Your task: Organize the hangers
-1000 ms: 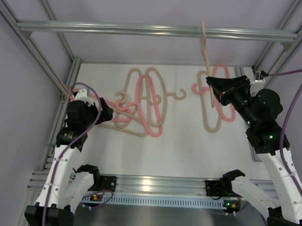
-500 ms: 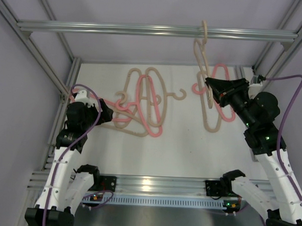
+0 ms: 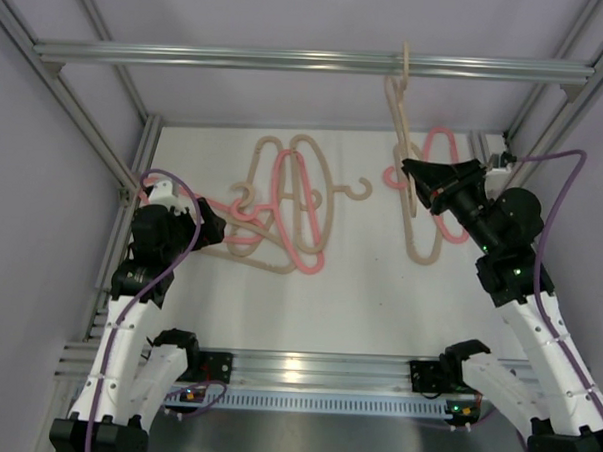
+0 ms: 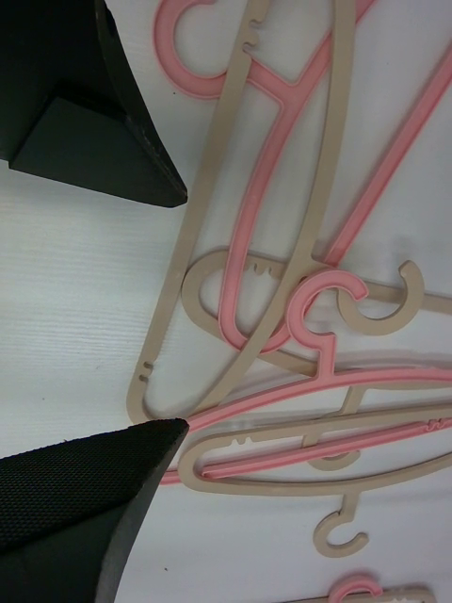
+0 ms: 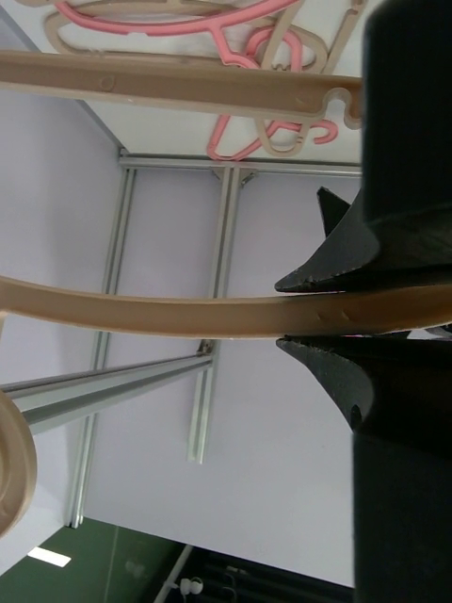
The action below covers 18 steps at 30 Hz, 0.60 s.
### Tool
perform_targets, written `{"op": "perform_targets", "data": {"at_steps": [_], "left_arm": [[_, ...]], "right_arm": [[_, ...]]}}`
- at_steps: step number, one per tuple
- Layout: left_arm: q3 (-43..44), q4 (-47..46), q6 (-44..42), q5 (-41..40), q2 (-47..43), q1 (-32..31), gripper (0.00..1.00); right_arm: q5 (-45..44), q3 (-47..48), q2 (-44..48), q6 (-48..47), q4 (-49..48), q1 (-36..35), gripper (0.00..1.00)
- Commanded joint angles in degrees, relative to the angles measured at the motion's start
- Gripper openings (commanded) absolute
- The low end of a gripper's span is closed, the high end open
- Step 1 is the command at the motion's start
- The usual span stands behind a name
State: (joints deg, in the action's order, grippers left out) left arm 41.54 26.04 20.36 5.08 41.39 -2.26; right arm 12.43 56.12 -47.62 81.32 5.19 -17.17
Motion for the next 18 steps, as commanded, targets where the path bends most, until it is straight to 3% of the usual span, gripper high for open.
{"op": "perform_targets", "data": {"at_steps": [1, 9, 18], "left_arm": [[-0.4, -2.9, -0.8, 0.2, -0.7, 0.0, 0.98], [-0.6, -3.0, -0.8, 0.2, -0.8, 0.0, 0.98], [-0.6, -3.0, -0.8, 0.3, -0.5, 0.0, 0.98]], "right_arm": [[-0.3, -4.5, -2.1, 0.9, -2.4, 2.8, 0.00], [6.7, -8.7, -3.7, 1.3, -15.5, 7.5, 0.00], [12.5, -10.1, -3.7, 0.1, -17.2, 14.3, 0.00]]}}
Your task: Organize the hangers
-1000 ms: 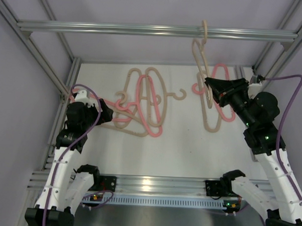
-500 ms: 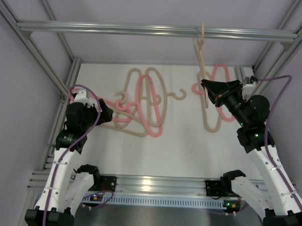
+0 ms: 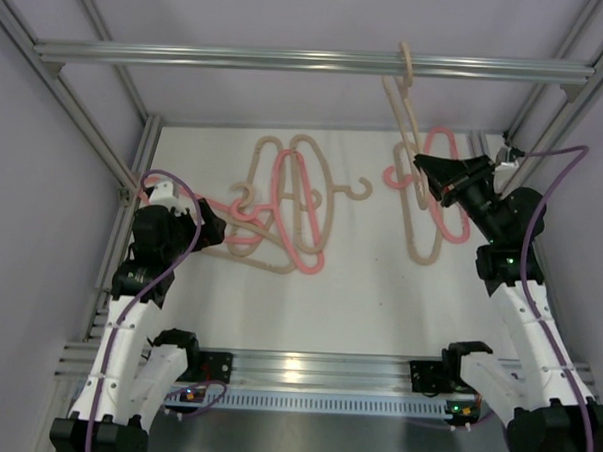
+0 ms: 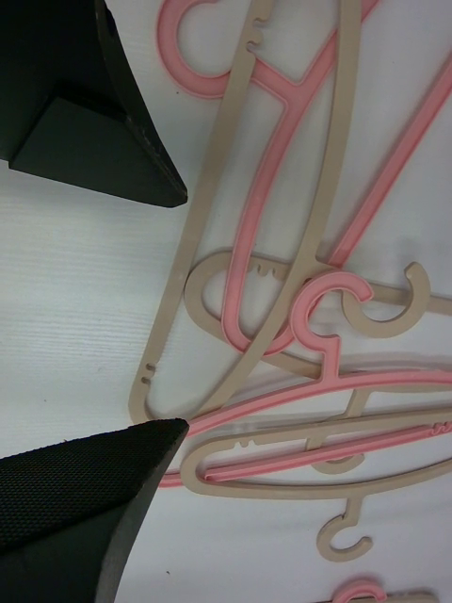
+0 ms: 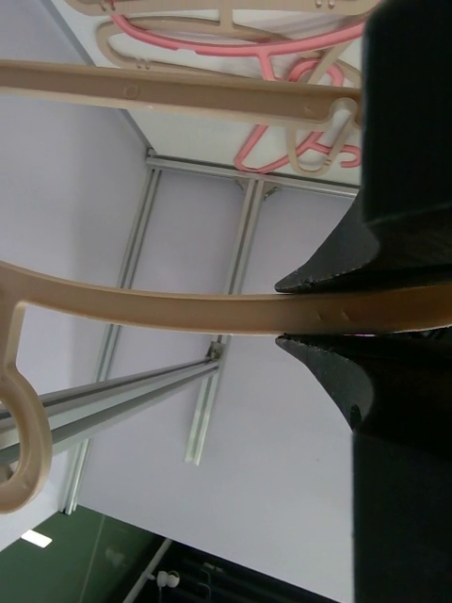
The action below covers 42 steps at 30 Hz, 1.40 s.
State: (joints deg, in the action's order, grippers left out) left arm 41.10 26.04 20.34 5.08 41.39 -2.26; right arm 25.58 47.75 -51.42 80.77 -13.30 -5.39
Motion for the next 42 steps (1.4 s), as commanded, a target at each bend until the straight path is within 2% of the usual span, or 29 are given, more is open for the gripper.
{"op": "perform_targets", "data": {"at_steps": [1, 15, 27, 28, 29, 31, 32, 34, 35, 37, 38, 39, 42], "left_arm": [[-0.1, -3.0, -0.7, 0.2, -0.4, 0.0, 0.98], [-0.2, -3.0, -0.6, 0.5, -0.3, 0.0, 0.98], [-0.3, -2.9, -0.5, 0.7, -0.5, 0.0, 0.98], [-0.2, -2.9, -0.6, 0.7, -0.6, 0.0, 0.98], [-0.1, -2.9, -0.6, 0.8, -0.6, 0.0, 0.98], [-0.1, -3.0, -0.5, 0.8, -0.8, 0.0, 0.98], [-0.2, -3.0, -0.4, 0.9, -0.8, 0.0, 0.98], [-0.2, -2.9, -0.4, 0.9, -0.9, 0.0, 0.98], [-0.2, -3.0, -0.4, 1.0, -1.0, 0.0, 0.98], [-0.2, -3.0, -0.4, 1.1, -1.0, 0.0, 0.98], [-0.2, -3.0, -0.4, 1.1, -1.0, 0.0, 0.98], [-0.2, -3.0, -0.4, 1.1, -1.0, 0.0, 0.98], [-0.2, -3.0, -0.3, 1.2, -0.9, 0.0, 0.98]], "right_arm": [[-0.5, -2.0, 0.4, 0.6, 1.4, 3.0, 0.00], [10.1, -4.9, 5.8, 5.0, 4.1, 21.3, 0.00], [13.0, -2.8, 3.4, 4.5, 5.0, 27.9, 0.01], [12.8, -1.7, 3.4, 3.7, 5.8, 28.1, 0.06], [12.7, -0.9, 3.5, 1.9, 7.5, 28.2, 0.19], [12.6, 2.4, 3.2, -0.9, 9.7, 28.3, 0.38], [12.4, 4.0, 3.1, -4.9, 11.5, 28.4, 0.58], [11.2, 9.8, 3.0, -10.1, 19.6, 28.4, 0.75], [9.1, 11.8, 2.9, -15.7, 22.8, 28.4, 0.85], [7.3, 17.9, 3.0, -21.0, 30.1, 28.4, 0.92], [5.3, 19.9, 2.6, -26.7, 32.7, 28.4, 0.96], [4.3, 23.9, 2.3, -29.8, 37.2, 28.3, 0.96], [1.4, 29.4, 1.7, -40.9, 41.5, 28.2, 0.97]]}}
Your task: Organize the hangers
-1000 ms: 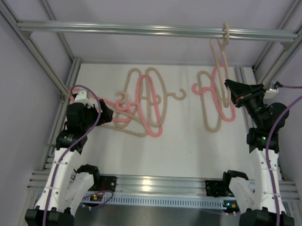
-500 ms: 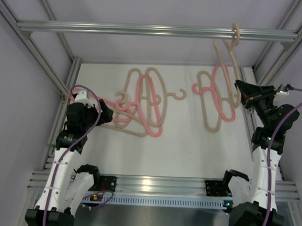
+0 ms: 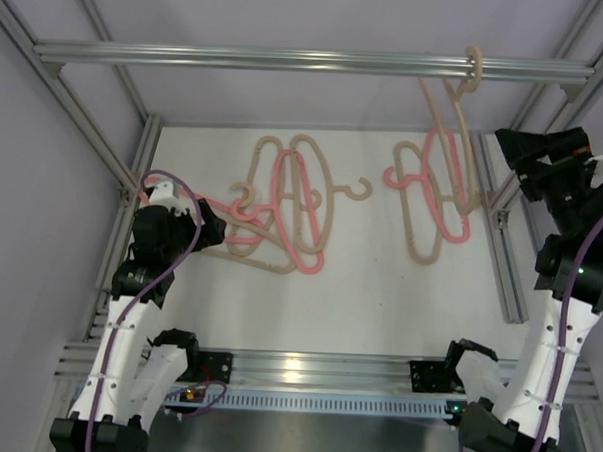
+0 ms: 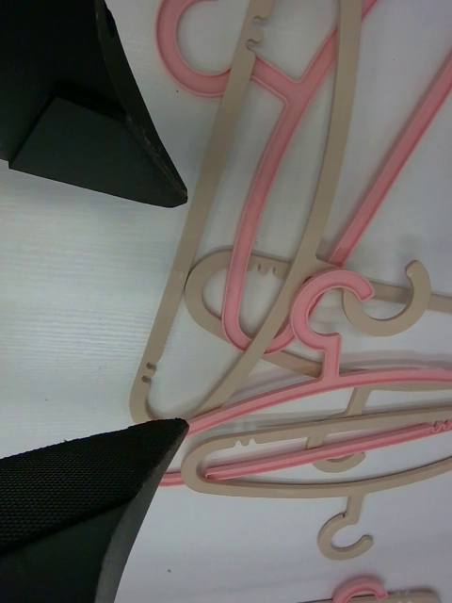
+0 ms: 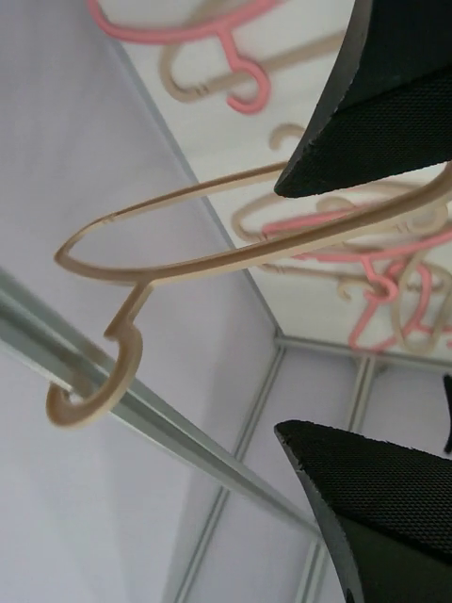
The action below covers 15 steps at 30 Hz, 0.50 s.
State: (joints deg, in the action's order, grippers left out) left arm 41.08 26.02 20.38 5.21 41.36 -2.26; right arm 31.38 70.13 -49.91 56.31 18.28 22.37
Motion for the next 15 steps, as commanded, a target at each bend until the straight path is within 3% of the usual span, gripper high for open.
{"op": "perform_targets", "data": {"at_steps": [1, 7, 11, 15], "left_arm": [[-0.2, -3.0, -0.3, 1.2, -0.9, 0.0, 0.98], [-0.2, -3.0, -0.3, 1.4, -0.6, 0.0, 0.98], [-0.3, -2.9, -0.3, 0.9, -0.5, 0.0, 0.98], [-0.3, -2.9, -0.4, 0.5, -0.6, 0.0, 0.98]], "right_arm": [[-4.7, 8.1, 0.0, -18.8, 12.1, 0.3, 0.97], [-7.0, 11.2, -3.1, -34.3, 14.9, -7.5, 0.93], [-23.4, 12.0, -5.9, -41.6, 16.4, -24.4, 0.93], [-30.9, 13.6, -9.9, -44.8, 17.3, -31.7, 0.91]]}}
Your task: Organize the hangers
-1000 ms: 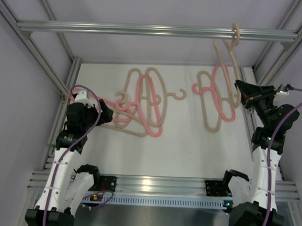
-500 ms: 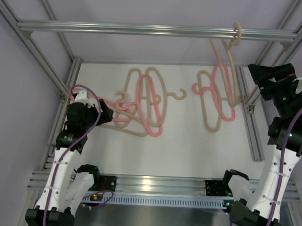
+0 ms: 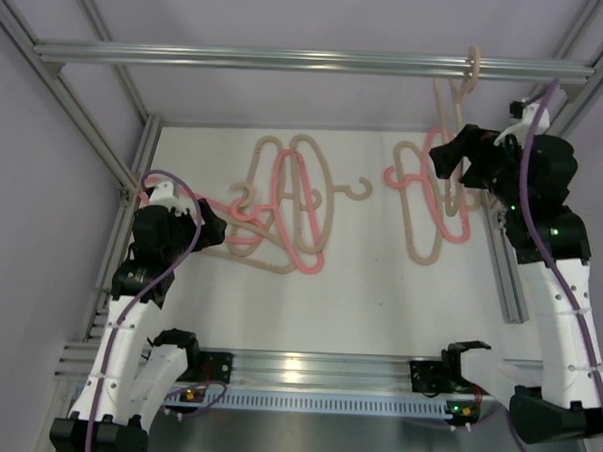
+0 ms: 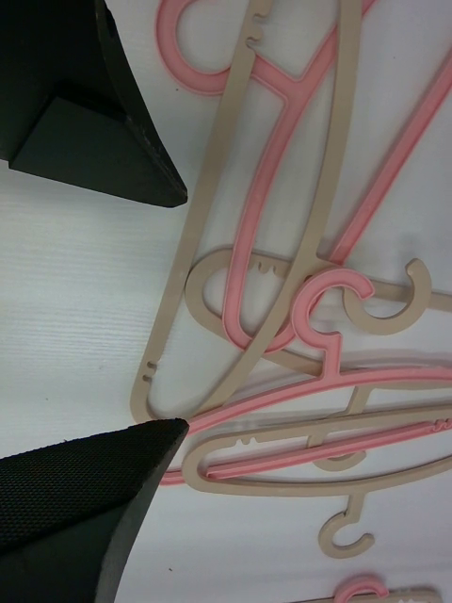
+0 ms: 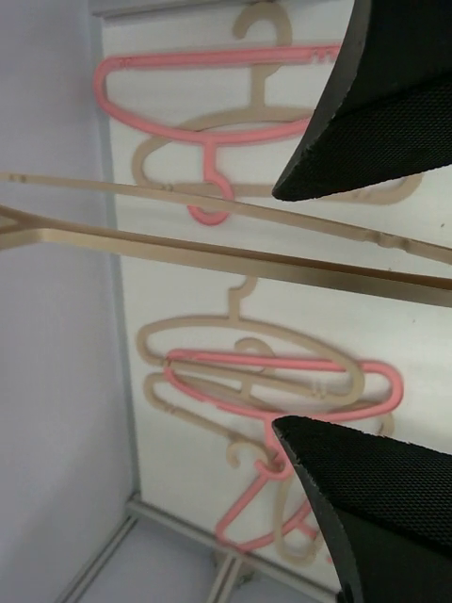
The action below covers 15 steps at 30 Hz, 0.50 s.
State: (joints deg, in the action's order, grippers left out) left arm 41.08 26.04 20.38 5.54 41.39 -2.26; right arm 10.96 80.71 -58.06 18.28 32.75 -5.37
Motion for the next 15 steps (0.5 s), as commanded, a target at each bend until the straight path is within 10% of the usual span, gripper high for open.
{"op": "perform_targets", "data": {"at_steps": [1, 6, 15], "left_arm": [[-0.4, -3.0, -0.4, 0.2, -0.7, 0.1, 0.98], [-0.3, -3.0, -0.5, -0.1, -0.6, 0.0, 0.98], [-0.4, -3.0, -0.4, 0.6, -0.5, 0.1, 0.98]], "right_arm": [[-13.8, 3.2, -3.2, -7.7, 2.8, -5.8, 0.88], [-22.8, 3.4, -6.1, -9.1, 2.8, -9.0, 0.75], [-28.6, 3.0, -5.6, -9.9, 2.8, -9.0, 0.10]]}}
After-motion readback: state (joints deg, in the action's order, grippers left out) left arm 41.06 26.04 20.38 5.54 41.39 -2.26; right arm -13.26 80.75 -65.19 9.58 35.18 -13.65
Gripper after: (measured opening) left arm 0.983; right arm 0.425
